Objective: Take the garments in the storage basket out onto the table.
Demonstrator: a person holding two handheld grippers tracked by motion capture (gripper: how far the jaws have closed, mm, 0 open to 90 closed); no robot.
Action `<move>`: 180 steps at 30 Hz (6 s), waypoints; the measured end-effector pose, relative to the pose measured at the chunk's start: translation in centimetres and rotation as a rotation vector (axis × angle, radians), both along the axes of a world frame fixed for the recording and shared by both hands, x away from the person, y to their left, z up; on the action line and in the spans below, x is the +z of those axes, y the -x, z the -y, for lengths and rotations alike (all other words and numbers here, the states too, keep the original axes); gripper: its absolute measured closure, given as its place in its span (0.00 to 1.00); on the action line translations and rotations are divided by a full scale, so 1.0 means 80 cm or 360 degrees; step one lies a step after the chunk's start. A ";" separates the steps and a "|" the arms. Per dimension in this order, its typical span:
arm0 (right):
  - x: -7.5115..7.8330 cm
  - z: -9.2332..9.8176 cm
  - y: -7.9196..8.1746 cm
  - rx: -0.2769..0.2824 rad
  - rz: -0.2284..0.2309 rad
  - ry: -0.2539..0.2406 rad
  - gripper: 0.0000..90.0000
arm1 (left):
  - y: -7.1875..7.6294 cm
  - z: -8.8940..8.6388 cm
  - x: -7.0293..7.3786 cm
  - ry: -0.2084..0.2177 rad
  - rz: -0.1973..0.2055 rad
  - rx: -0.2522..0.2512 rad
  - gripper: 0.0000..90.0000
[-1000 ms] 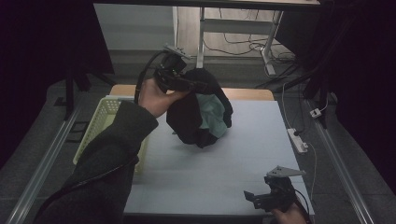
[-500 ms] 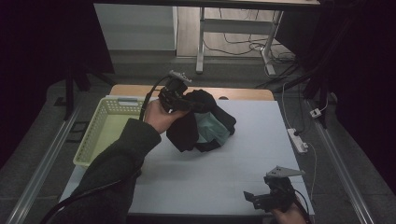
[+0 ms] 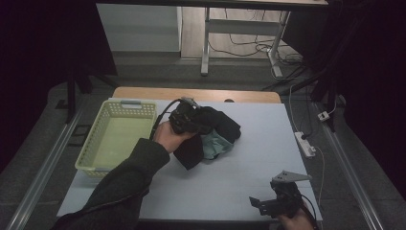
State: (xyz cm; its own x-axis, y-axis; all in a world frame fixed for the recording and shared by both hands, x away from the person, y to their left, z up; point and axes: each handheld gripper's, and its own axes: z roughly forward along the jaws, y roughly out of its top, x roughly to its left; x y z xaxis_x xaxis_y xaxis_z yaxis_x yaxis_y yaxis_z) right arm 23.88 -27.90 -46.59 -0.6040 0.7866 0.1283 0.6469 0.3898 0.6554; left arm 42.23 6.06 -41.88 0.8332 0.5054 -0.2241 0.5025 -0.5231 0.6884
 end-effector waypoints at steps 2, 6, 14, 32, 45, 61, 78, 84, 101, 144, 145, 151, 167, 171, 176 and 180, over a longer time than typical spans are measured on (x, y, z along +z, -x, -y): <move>0.000 0.000 0.000 0.0001 0.0000 0.0001 0.02 | 0.001 0.003 -0.014 -0.0018 -0.0019 -0.0017 0.79; 0.000 0.000 0.000 0.0005 0.0002 0.0006 0.02 | 0.006 0.009 -0.042 -0.0057 -0.0028 -0.0032 0.78; 0.000 -0.001 0.000 0.0007 0.0003 0.0022 0.02 | 0.014 0.018 -0.077 -0.0059 -0.0068 -0.0018 0.71; -0.001 -0.003 0.001 0.0015 -0.0002 0.0035 0.02 | 0.023 0.031 -0.100 -0.0053 -0.0034 -0.0020 0.41; -0.001 -0.003 0.001 0.0014 -0.0005 0.0040 0.02 | 0.025 0.020 -0.084 0.0038 -0.0069 0.0000 0.19; -0.001 -0.003 0.001 0.0019 -0.0003 0.0047 0.02 | 0.036 0.011 -0.065 0.0014 -0.0030 0.0000 0.01; 0.000 -0.001 0.000 0.0005 -0.0003 0.0018 0.01 | 0.043 -0.012 -0.058 0.0109 -0.0016 0.0005 0.00; 0.000 0.000 0.001 -0.0003 -0.0007 0.0005 0.01 | 0.048 -0.021 -0.053 0.0135 -0.0012 0.0008 0.00; 0.001 0.000 0.004 -0.0014 0.0017 0.0004 0.01 | 0.065 -0.048 -0.045 0.0172 -0.0011 0.0023 0.00; 0.006 0.006 0.008 -0.0005 0.0071 -0.0083 0.01 | 0.129 -0.106 -0.053 0.0211 0.0024 0.0113 0.00; 0.006 0.006 0.008 -0.0004 0.0073 -0.0084 0.01 | 0.131 -0.109 -0.052 0.0221 0.0023 0.0120 0.00; 0.006 0.005 0.008 0.0005 0.0075 -0.0082 0.01 | 0.141 -0.122 -0.050 0.0248 0.0016 0.0133 0.00; 0.007 0.003 0.007 0.0028 0.0079 -0.0064 0.00 | 0.173 -0.150 -0.054 0.0256 0.0016 0.0192 0.00; 0.007 0.002 0.007 0.0031 0.0073 -0.0065 0.00 | 0.180 -0.156 -0.053 0.0271 0.0021 0.0211 0.00; 0.007 0.002 0.007 0.0030 0.0073 -0.0067 0.00 | 0.187 -0.166 -0.053 0.0285 0.0026 0.0234 0.00; 0.007 0.002 0.007 0.0031 0.0072 -0.0068 0.00 | 0.193 -0.174 -0.053 0.0296 0.0034 0.0259 0.00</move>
State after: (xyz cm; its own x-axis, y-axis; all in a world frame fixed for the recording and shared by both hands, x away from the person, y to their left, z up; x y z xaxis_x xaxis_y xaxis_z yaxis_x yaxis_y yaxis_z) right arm 23.31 -28.08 -46.05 -0.6251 0.7690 0.1338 0.6089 0.3731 0.7000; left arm 26.75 20.00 -46.12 0.7497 0.5851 -0.3091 0.5542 -0.2998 0.7765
